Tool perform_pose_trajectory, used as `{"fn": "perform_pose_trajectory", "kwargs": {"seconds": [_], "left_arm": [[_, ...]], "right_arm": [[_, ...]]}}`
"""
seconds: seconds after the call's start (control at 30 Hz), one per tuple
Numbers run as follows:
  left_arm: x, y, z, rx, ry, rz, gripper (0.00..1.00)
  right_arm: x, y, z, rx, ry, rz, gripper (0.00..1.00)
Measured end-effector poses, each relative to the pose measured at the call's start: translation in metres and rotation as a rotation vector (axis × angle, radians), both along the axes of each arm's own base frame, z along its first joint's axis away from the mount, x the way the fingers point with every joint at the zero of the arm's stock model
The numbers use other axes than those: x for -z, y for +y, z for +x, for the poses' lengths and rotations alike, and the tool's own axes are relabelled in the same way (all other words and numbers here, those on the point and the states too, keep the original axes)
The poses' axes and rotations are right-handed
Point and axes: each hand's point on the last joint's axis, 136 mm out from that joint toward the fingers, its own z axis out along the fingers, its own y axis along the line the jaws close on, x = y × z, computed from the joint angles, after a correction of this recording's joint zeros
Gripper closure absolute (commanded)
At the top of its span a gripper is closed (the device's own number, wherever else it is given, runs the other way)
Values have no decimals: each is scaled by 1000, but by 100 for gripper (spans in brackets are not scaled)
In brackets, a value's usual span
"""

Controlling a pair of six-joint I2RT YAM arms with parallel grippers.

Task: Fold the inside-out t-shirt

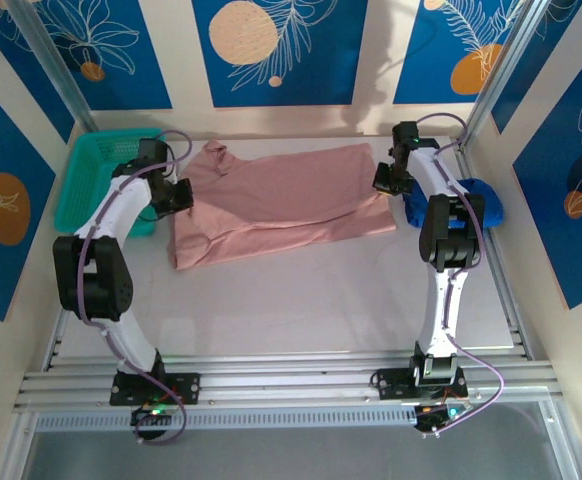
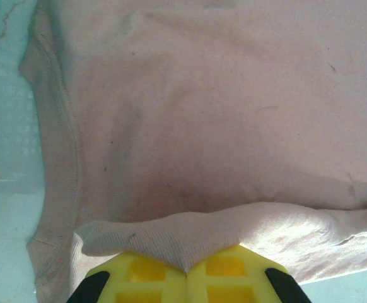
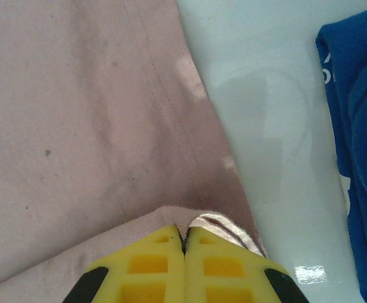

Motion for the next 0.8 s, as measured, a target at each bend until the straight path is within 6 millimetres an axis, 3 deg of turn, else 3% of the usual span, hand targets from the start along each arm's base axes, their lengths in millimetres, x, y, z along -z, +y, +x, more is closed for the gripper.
{"fn": "perform_pose_trajectory", "kwargs": {"seconds": [0.8], "left_arm": [[0,3,0,-7,1,-4,100]], "right_arm": [[-2,-6,2,12,-4,-14,99]]}}
